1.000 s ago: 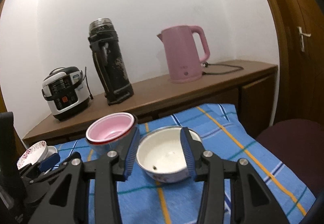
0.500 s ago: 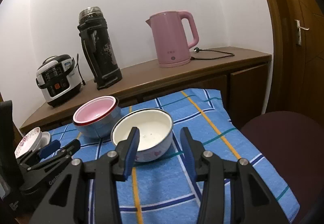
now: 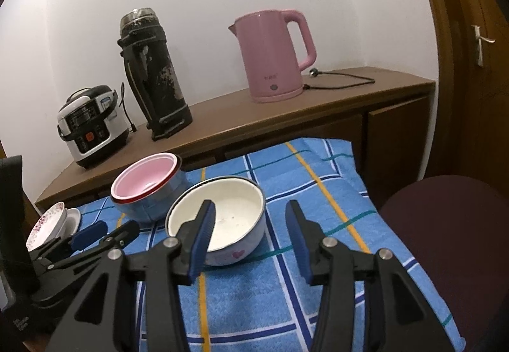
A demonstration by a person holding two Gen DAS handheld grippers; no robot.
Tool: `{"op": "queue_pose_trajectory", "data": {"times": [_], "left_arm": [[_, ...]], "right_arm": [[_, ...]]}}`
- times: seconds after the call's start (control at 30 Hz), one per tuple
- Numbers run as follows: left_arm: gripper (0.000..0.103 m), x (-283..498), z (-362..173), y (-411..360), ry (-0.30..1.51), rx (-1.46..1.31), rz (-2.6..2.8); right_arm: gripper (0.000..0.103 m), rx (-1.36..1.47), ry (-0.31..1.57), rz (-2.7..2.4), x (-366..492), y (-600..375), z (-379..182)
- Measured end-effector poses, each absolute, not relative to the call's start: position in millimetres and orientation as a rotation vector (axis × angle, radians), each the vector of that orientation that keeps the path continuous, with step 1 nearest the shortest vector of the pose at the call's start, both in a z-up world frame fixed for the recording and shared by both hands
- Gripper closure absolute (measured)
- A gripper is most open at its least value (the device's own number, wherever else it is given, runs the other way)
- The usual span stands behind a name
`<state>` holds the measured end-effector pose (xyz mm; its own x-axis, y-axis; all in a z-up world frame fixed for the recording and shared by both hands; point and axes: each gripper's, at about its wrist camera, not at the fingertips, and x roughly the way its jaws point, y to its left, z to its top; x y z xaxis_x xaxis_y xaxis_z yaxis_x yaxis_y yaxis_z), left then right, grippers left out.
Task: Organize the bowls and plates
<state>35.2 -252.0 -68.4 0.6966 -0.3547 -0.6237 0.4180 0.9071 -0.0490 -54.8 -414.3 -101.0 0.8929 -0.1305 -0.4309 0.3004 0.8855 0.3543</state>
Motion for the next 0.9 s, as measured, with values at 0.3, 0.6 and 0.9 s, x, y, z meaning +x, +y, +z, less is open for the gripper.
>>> {"op": "queue_pose_trajectory", "data": {"times": [0.3,0.6,0.9], "left_arm": [[0.047,51.4,-70.8,-260.9,0.749,0.024,-0.424],[0.047,61.1,-75.1,-289.4,0.768,0.049,-0.435],[0.064,68.2,-85.9,-302.8,0.808,0.067,-0.423]], "right_arm": [[0.056,0.424,0.491,-0.195,-24.9,-418.7,-106.8],[0.074,0.466,0.572,-0.2,-4.9,-429.5,-118.4],[0.084,0.476,0.603,-0.185,6.0,-435.2,-122.4]]}}
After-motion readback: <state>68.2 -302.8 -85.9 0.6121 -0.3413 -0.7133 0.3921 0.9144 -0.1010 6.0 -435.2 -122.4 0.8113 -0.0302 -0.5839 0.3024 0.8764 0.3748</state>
